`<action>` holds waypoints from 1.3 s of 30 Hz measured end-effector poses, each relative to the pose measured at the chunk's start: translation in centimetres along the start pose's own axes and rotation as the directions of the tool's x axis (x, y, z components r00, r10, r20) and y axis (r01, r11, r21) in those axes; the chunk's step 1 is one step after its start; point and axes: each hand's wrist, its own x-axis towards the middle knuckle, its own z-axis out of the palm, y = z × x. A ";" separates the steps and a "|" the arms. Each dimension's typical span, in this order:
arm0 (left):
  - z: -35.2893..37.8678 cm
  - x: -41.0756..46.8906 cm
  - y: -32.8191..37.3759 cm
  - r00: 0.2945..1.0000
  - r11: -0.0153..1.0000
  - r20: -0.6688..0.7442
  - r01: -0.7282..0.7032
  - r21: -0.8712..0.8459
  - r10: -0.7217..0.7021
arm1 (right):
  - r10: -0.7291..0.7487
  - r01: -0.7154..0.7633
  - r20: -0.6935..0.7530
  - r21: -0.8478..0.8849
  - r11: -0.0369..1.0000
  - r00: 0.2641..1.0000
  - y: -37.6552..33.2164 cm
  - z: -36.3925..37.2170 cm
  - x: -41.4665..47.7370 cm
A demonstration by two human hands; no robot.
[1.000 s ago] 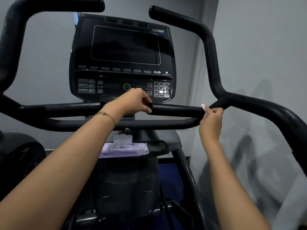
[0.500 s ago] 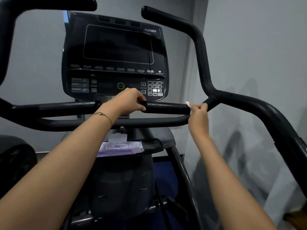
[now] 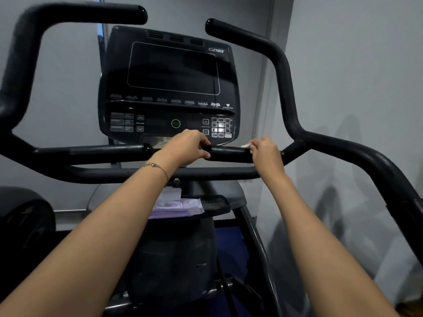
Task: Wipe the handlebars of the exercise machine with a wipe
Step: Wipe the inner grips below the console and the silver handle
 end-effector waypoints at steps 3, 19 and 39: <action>0.0 -0.2 -0.1 1.000 1.000 -0.009 0.014 -0.011 -0.014 | -0.165 0.165 -0.006 0.036 0.986 0.986 -2.4 0.9 -1.1; 0.7 -0.2 -0.4 0.999 0.991 -0.031 0.031 -0.127 -0.035 | -0.192 0.176 0.199 0.093 0.980 0.961 -2.1 -0.4 -0.8; 0.3 0.0 -0.4 0.999 0.988 -0.004 0.047 -0.150 -0.048 | -0.190 0.222 0.301 -0.074 0.972 0.934 -2.2 -1.8 2.4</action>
